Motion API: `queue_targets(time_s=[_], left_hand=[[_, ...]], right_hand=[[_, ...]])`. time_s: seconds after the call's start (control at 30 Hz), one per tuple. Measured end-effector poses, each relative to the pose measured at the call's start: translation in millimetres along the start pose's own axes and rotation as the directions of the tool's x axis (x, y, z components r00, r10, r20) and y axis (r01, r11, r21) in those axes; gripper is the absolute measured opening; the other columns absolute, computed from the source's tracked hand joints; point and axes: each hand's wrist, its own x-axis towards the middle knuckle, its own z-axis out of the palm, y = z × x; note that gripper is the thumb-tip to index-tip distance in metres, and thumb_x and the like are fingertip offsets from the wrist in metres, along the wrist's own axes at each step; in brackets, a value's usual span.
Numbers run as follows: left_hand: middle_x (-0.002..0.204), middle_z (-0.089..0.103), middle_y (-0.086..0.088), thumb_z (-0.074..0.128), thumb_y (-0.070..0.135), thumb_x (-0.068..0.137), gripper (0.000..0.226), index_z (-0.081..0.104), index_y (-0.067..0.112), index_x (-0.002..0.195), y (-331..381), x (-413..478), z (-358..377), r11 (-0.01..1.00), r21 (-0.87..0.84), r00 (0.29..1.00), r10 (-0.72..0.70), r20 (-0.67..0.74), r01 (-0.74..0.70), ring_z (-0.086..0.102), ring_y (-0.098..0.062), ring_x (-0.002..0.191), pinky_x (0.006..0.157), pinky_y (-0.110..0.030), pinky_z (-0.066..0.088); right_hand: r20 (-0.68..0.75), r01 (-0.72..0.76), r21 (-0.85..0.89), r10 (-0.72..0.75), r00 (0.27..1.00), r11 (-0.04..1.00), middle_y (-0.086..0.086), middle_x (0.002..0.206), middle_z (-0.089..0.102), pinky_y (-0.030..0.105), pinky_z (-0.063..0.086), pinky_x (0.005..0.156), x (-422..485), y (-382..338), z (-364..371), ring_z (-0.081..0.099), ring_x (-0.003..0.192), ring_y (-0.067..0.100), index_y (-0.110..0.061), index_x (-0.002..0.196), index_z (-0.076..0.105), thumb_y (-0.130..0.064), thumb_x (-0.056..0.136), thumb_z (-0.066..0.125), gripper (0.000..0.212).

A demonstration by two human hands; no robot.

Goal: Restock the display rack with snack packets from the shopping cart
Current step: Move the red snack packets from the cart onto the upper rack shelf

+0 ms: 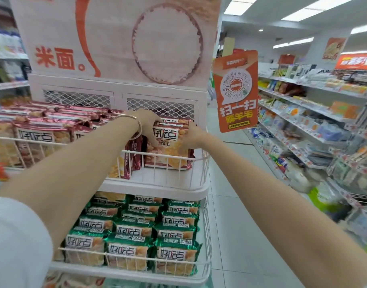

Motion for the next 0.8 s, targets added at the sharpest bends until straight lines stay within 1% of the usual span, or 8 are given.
queue_targets(time_s=[0.13, 0.2, 0.33, 0.43, 0.53, 0.6, 0.67, 0.8], left_hand=[[0.148, 0.051, 0.001, 0.087, 0.054, 0.064, 0.104, 0.039, 0.026, 0.152, -1.1, 2.9, 2.2, 0.999, -0.05, 1.0, 0.001, 0.011, 0.0, 0.05, -0.027, 0.132, 0.11, -0.048, 0.041], [0.148, 0.05, 0.001, 0.089, 0.05, 0.063, 0.105, 0.038, 0.025, 0.151, -5.3, 1.6, 3.0, 0.994, -0.109, 0.999, 0.023, 0.034, -0.019, 0.05, -0.026, 0.131, 0.112, -0.048, 0.039], [0.16, 0.033, 0.002, 0.084, 0.055, 0.069, 0.109, 0.026, 0.026, 0.157, -22.4, -15.9, 6.2, 0.938, -0.347, 1.0, 0.022, 0.013, -0.016, 0.037, -0.025, 0.143, 0.118, -0.046, 0.03], [0.158, 0.038, -0.003, 0.068, 0.061, 0.083, 0.09, 0.032, 0.021, 0.156, -40.9, -39.1, 0.5, 0.866, -0.5, 0.991, -0.044, -0.125, -0.025, 0.046, -0.027, 0.137, 0.114, -0.044, 0.037], [0.155, 0.043, -0.005, 0.049, 0.059, 0.097, 0.07, 0.039, 0.017, 0.152, -69.0, -72.4, -7.5, 0.916, -0.401, 0.958, -0.134, -0.253, 0.022, 0.043, -0.027, 0.14, 0.117, -0.044, 0.033], [0.149, 0.051, -0.005, 0.043, 0.063, 0.097, 0.065, 0.045, 0.023, 0.148, -97.8, -97.7, -8.1, 0.956, -0.275, 0.927, -0.189, -0.323, 0.1, 0.048, -0.029, 0.135, 0.112, -0.048, 0.039], [0.141, 0.059, -0.008, 0.045, 0.064, 0.095, 0.062, 0.053, 0.023, 0.142, -132.9, -127.8, -1.6, 0.963, -0.2, 0.889, -0.246, -0.385, 0.18, 0.054, -0.033, 0.127, 0.106, -0.049, 0.044], [0.142, 0.054, -0.015, 0.047, 0.057, 0.097, 0.061, 0.049, 0.015, 0.141, -217.6, -207.9, 28.1, 0.933, -0.164, 0.826, -0.359, -0.434, 0.319, 0.051, -0.037, 0.129, 0.104, -0.053, 0.043]], right_hand=[[0.043, -0.046, 0.011, 0.046, 0.998, 0.999, 0.013, 0.15, 0.039, 0.04, 0.04, 0.11, -9.5, -1.5, -8.9, 0.042, 0.135, 0.034, -0.007, 0.154, 0.003, -0.02, 0.072, 0.087, 0.118], [0.048, -0.035, 0.019, 0.034, 0.998, 0.999, 0.012, 0.153, 0.036, 0.039, 0.036, 0.112, -11.0, 0.8, -11.5, 0.038, 0.139, 0.033, -0.007, 0.155, -0.001, -0.022, 0.077, 0.085, 0.117], [-0.008, -0.032, 0.09, 0.032, 0.999, 0.995, 0.012, 0.165, 0.012, 0.049, 0.02, 0.12, -22.1, -8.6, -12.5, 0.015, 0.151, 0.033, -0.016, 0.158, -0.009, -0.055, 0.079, 0.076, 0.122], [-0.209, -0.014, -0.024, 0.009, 0.978, 1.0, 0.016, 0.166, -0.004, 0.056, 0.01, 0.122, -32.1, -30.7, -8.9, 0.0, 0.153, 0.036, -0.018, 0.159, -0.001, -0.069, 0.09, 0.049, 0.099], [-0.288, 0.041, -0.033, -0.048, 0.957, 0.999, 0.017, 0.166, -0.003, 0.056, 0.004, 0.121, -47.6, -66.1, -1.2, -0.003, 0.153, 0.035, -0.02, 0.159, 0.005, -0.067, 0.097, 0.032, 0.083], [-0.303, 0.063, -0.025, -0.068, 0.95, 0.998, 0.016, 0.166, 0.0, 0.056, 0.002, 0.121, -59.1, -95.9, 9.5, -0.002, 0.153, 0.034, -0.02, 0.159, 0.009, -0.066, 0.098, 0.028, 0.079], [-0.32, 0.101, -0.039, -0.108, 0.941, 0.994, 0.016, 0.166, 0.002, 0.055, -0.001, 0.121, -71.8, -129.6, 25.3, -0.002, 0.153, 0.032, -0.02, 0.159, 0.011, -0.065, 0.099, 0.026, 0.076], [-0.362, 0.211, -0.14, -0.249, 0.898, 0.967, 0.015, 0.166, 0.001, 0.052, -0.007, 0.121, -97.0, -200.5, 77.1, -0.005, 0.153, 0.03, -0.02, 0.159, 0.013, -0.061, 0.099, 0.03, 0.075]])
